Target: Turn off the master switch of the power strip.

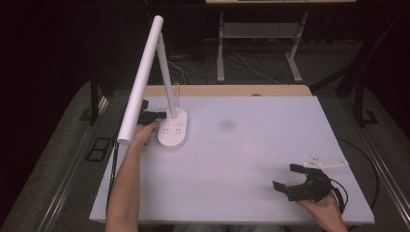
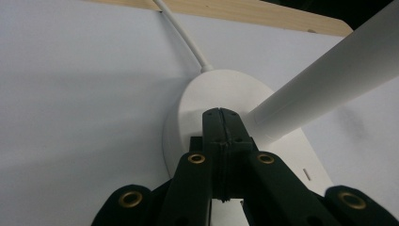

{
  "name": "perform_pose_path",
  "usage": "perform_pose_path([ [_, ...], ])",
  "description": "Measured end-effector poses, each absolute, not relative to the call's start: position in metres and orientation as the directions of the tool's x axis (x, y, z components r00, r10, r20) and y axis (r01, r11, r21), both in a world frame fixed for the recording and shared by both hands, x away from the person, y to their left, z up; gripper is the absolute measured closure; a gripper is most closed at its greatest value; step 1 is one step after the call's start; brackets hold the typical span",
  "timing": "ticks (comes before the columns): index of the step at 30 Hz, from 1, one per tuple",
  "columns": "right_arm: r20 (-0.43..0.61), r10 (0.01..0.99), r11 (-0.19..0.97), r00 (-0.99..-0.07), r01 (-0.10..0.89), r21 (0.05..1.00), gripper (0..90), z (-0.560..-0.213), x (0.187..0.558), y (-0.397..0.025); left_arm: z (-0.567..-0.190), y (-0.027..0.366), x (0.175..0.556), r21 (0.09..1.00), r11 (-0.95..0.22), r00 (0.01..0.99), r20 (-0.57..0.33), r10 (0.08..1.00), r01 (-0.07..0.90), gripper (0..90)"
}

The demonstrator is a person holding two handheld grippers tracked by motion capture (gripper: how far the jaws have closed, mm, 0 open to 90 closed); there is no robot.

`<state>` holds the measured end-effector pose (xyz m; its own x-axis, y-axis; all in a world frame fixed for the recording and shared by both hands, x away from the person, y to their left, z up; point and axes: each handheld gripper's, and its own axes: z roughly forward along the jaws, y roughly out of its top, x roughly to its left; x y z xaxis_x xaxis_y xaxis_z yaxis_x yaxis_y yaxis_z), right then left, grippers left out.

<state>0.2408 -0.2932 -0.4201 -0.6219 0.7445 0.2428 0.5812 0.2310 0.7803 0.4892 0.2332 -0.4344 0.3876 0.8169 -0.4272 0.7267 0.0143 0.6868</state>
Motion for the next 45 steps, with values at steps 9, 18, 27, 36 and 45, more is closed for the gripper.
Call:
perform_pose_path([
  [9, 0.240, 0.745, 0.233, -0.622, 0.580, 0.781, 0.3, -0.420, 0.241, -0.293, -0.433, 0.231, 0.491, 0.679, 0.006, 0.378, -0.416, 0.827, 0.734, 90.0],
  [18, 0.224, 0.747, 0.234, -0.625, 0.563, 0.793, 0.3, -0.419, 0.240, -0.296, -0.429, 0.226, 0.492, 0.675, -0.015, 0.364, -0.379, 0.851, 0.738, 90.0],
  [27, 0.236, 0.754, 0.216, -0.613, 0.571, 0.792, 0.3, -0.417, 0.239, -0.300, -0.426, 0.217, 0.495, 0.665, -0.051, 0.355, -0.331, 0.875, 0.745, 90.0],
  [36, 0.233, 0.758, 0.209, -0.609, 0.565, 0.798, 0.3, -0.417, 0.239, -0.302, -0.421, 0.222, 0.493, 0.662, -0.031, 0.354, -0.360, 0.863, 0.749, 89.9],
  [45, 0.234, 0.757, 0.213, -0.610, 0.568, 0.795, 0.3, -0.416, 0.239, -0.299, -0.407, 0.231, 0.474, 0.709, 0.021, 0.370, -0.392, 0.842, 0.705, 88.6],
])
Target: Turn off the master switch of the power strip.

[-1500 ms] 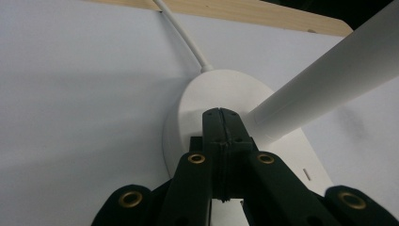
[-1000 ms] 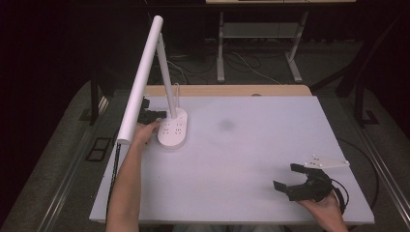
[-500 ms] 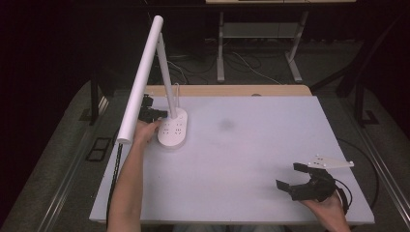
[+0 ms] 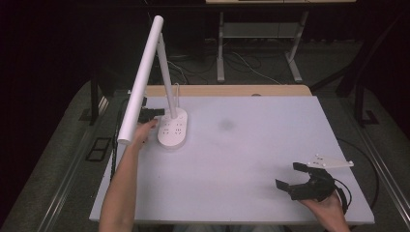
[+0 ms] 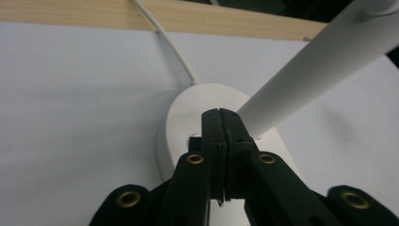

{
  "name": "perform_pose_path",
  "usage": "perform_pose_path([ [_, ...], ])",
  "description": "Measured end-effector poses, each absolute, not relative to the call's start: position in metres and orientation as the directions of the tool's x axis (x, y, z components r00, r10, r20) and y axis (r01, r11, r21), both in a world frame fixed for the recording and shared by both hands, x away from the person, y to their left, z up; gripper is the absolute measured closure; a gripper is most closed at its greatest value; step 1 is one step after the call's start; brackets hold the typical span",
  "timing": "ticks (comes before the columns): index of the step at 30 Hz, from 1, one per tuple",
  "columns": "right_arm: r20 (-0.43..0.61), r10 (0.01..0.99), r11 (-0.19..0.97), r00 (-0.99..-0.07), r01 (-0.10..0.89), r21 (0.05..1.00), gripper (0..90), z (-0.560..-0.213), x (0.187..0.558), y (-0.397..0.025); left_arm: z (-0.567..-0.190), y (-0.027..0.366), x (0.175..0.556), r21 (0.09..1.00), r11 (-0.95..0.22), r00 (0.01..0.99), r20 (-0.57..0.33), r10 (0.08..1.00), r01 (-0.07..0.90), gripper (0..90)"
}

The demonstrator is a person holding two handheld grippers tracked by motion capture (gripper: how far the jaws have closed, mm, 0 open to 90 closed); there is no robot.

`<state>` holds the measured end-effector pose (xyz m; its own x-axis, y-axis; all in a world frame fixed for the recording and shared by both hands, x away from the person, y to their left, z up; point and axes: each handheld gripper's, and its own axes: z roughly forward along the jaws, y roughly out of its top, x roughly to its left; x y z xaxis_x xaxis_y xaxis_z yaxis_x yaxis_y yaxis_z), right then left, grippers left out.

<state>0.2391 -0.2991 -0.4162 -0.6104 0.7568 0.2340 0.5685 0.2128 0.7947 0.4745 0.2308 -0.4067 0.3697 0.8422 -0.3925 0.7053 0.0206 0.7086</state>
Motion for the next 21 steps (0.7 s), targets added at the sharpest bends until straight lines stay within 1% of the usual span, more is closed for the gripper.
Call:
perform_pose_path([
  [1, 0.233, 0.757, 0.213, -0.610, 0.569, 0.794, 0.3, -0.416, 0.239, -0.299, -0.406, 0.232, 0.471, 0.711, 0.027, 0.367, -0.395, 0.842, 0.703, 86.2],
  [8, 0.233, 0.758, 0.206, -0.608, 0.564, 0.800, 0.3, -0.416, 0.239, -0.301, -0.405, 0.243, 0.449, 0.738, 0.043, 0.379, -0.394, 0.837, 0.673, 83.6],
  [10, 0.234, 0.758, 0.204, -0.608, 0.563, 0.801, 0.3, -0.416, 0.239, -0.301, -0.402, 0.248, 0.443, 0.748, 0.042, 0.389, -0.392, 0.834, 0.662, 80.7],
  [15, 0.233, 0.757, 0.205, -0.610, 0.562, 0.802, 0.3, -0.415, 0.239, -0.301, -0.394, 0.254, 0.428, 0.770, 0.042, 0.413, -0.387, 0.824, 0.637, 67.4],
  [17, 0.232, 0.756, 0.206, -0.611, 0.559, 0.803, 0.3, -0.415, 0.239, -0.301, -0.392, 0.255, 0.421, 0.781, 0.029, 0.431, -0.375, 0.821, 0.624, 60.2],
  [21, 0.236, 0.754, 0.206, -0.613, 0.561, 0.802, 0.3, -0.415, 0.238, -0.301, -0.391, 0.259, 0.410, 0.793, 0.043, 0.448, -0.387, 0.806, 0.608, 46.4],
])
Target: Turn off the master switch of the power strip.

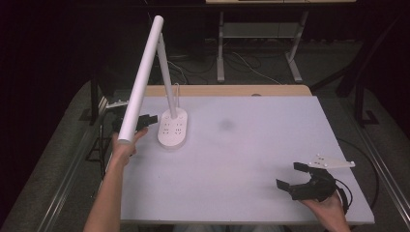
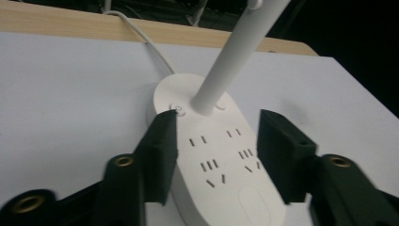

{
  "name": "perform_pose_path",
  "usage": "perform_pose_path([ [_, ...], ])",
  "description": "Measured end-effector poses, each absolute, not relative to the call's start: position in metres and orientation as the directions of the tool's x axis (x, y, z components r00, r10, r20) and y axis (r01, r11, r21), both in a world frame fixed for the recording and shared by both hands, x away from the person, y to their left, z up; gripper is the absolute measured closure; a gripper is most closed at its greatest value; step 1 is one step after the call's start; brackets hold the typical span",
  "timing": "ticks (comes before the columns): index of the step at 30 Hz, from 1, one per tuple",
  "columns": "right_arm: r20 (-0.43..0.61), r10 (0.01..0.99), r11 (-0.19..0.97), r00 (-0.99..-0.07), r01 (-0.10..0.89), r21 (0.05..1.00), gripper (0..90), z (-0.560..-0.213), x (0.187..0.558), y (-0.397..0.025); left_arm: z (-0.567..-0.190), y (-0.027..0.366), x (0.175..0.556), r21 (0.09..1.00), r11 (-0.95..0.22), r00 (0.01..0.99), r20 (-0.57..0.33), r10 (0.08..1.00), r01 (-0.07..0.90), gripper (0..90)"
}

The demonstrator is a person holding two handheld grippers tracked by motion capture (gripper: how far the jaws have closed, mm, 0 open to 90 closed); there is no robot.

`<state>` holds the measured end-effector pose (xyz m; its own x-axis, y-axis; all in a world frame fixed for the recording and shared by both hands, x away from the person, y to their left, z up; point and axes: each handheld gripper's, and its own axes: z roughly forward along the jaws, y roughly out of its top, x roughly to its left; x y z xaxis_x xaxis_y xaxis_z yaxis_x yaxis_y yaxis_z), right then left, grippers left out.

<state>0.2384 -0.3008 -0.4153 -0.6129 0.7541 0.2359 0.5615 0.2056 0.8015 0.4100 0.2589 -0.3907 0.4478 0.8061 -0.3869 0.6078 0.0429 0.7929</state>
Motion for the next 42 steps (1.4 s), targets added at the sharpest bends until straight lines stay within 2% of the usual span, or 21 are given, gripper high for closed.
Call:
perform_pose_path([
  [7, 0.243, 0.749, 0.205, -0.617, 0.564, 0.800, 0.3, -0.416, 0.240, -0.301, -0.388, 0.256, 0.390, 0.794, 0.035, 0.477, -0.399, 0.783, 0.607, 21.7],
  [18, 0.253, 0.744, 0.200, -0.619, 0.566, 0.800, 0.3, -0.416, 0.240, -0.302, -0.388, 0.248, 0.357, 0.791, -0.011, 0.526, -0.396, 0.753, 0.612, 0.9],
  [31, 0.249, 0.742, 0.200, -0.622, 0.560, 0.804, 0.3, -0.415, 0.239, -0.301, -0.397, 0.235, 0.316, 0.820, -0.038, 0.573, -0.365, 0.734, 0.571, 0.0],
  [42, 0.241, 0.738, 0.213, -0.630, 0.556, 0.803, 0.3, -0.415, 0.239, -0.299, -0.408, 0.212, 0.281, 0.831, -0.135, 0.651, -0.311, 0.693, 0.540, 0.0],
])
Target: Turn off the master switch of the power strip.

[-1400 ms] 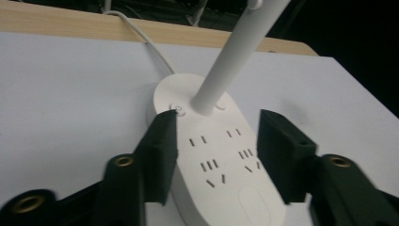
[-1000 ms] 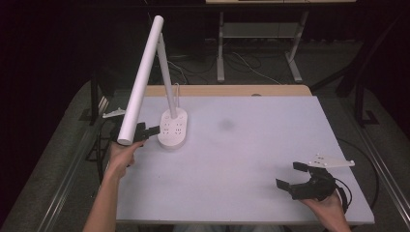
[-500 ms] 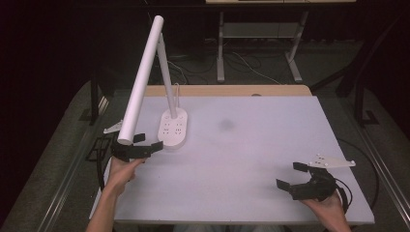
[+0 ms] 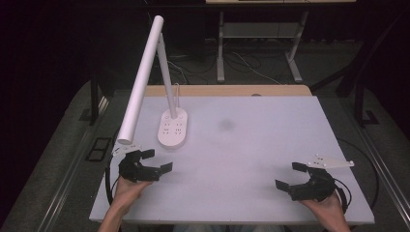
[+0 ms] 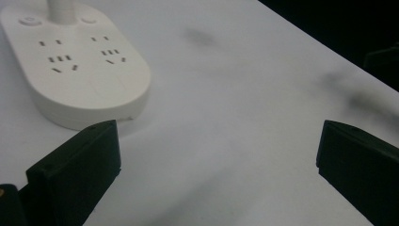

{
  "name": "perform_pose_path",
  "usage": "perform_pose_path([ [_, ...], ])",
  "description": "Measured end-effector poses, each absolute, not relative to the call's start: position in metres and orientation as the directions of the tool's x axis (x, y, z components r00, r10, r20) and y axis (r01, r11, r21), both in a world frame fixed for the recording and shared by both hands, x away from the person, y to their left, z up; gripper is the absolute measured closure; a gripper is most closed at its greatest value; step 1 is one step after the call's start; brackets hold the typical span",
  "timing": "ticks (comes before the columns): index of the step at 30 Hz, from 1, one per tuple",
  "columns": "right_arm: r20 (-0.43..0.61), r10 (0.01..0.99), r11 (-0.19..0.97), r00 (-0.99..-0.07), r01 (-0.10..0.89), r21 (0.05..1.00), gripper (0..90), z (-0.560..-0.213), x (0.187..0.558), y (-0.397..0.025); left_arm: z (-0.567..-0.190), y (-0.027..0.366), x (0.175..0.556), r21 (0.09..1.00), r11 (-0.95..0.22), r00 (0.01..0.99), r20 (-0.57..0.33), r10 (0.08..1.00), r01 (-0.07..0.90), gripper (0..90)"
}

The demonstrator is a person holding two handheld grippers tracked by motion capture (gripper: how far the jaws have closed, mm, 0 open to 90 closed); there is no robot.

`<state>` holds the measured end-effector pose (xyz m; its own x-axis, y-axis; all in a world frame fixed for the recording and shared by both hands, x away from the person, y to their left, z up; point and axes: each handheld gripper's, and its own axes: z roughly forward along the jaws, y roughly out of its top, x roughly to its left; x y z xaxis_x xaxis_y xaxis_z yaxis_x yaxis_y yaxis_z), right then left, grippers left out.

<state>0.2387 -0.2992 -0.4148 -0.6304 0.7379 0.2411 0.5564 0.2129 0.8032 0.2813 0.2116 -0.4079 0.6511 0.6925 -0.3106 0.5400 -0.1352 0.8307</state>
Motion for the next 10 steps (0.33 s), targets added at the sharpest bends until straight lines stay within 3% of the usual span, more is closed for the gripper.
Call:
perform_pose_path([
  [10, 0.238, 0.736, 0.215, -0.634, 0.552, 0.806, 0.3, -0.414, 0.238, -0.299, -0.417, 0.199, 0.262, 0.827, -0.185, 0.695, -0.299, 0.654, 0.530, 0.0],
])
